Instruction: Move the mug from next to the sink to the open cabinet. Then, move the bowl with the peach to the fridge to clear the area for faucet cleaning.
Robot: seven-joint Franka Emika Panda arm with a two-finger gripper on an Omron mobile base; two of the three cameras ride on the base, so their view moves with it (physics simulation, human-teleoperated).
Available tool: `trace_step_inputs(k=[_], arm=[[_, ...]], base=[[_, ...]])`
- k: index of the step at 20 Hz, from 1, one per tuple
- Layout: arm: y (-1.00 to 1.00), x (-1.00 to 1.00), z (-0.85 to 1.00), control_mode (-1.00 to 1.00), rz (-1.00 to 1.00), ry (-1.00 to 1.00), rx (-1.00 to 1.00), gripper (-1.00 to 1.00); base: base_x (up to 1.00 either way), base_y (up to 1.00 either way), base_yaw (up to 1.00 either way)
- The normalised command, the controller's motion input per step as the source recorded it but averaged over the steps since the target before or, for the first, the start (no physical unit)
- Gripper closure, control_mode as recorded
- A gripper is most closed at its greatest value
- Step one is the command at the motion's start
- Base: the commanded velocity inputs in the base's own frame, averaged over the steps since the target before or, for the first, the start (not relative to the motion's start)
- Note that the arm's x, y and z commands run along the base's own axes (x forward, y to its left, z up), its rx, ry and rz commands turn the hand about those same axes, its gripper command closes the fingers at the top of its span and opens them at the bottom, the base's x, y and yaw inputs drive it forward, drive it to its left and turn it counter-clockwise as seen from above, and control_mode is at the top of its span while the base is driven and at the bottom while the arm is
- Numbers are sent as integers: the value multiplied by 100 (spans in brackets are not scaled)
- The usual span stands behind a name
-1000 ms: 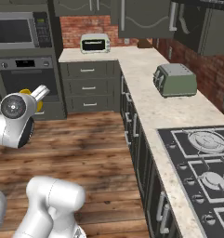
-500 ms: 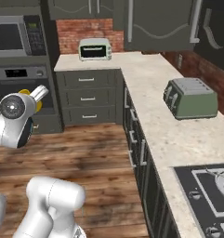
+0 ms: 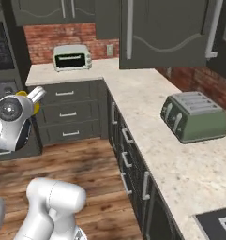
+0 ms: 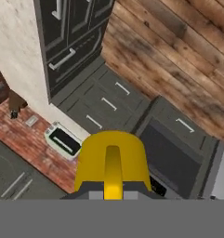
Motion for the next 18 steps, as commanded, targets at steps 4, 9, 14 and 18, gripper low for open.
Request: trace_step_inputs(k=[4,9,14,18], arm=[[0,0,0,100,0,0,0,100],[0,0,0,100,0,0,0,100],[0,0,0,100,0,0,0,100],[0,0,0,100,0,0,0,100]], base=[[100,64,-54],[95,49,-62],[37,12,-71],[7,0,-78]])
